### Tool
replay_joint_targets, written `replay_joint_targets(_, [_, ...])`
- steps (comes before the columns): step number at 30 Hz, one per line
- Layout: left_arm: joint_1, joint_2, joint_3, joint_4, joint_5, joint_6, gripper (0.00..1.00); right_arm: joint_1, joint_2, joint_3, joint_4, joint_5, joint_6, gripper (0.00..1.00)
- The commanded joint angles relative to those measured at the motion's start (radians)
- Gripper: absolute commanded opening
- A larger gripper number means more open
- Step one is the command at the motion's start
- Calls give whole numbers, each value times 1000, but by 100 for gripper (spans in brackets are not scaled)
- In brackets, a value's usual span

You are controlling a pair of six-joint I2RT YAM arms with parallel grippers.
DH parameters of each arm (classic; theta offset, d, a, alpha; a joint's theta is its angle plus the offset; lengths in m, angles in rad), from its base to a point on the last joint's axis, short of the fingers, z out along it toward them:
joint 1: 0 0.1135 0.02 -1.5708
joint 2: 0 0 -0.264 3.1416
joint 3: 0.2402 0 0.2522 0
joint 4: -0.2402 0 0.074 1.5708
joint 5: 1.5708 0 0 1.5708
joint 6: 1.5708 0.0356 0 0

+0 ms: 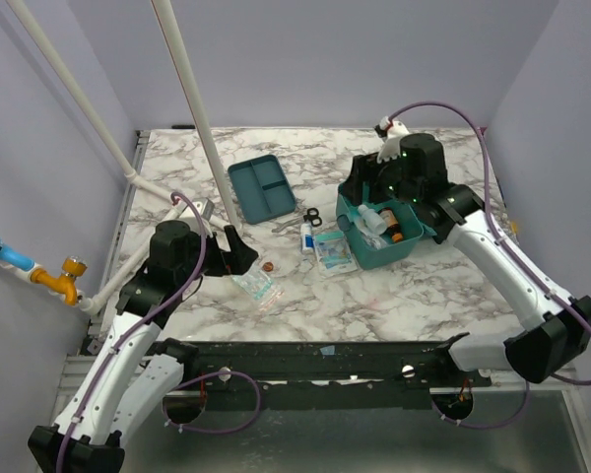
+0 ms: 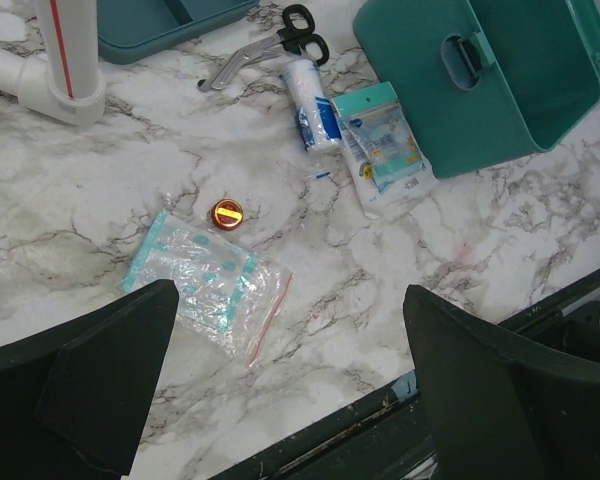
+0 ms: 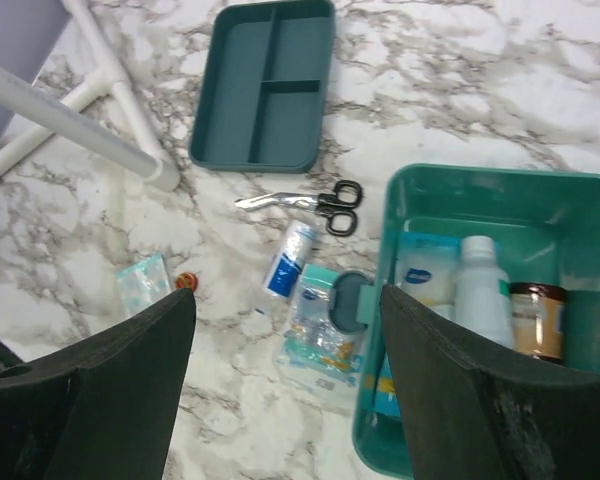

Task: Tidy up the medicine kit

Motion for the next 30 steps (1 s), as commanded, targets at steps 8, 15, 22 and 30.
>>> replay_joint_targets(8, [0, 65, 101, -43, -62, -20, 99, 195, 373, 263, 41, 59, 79, 68])
replay_joint_targets(15, [1, 41, 138, -126, -109, 11, 99, 242, 621, 473, 3, 168, 101, 62])
replay_joint_targets(22, [1, 8, 142, -171, -154, 48, 98, 262, 834, 663, -35, 227, 109, 57])
replay_joint_targets(30, [1, -4, 143, -202, -169, 65, 99, 273, 1012, 803, -47, 268, 104, 51])
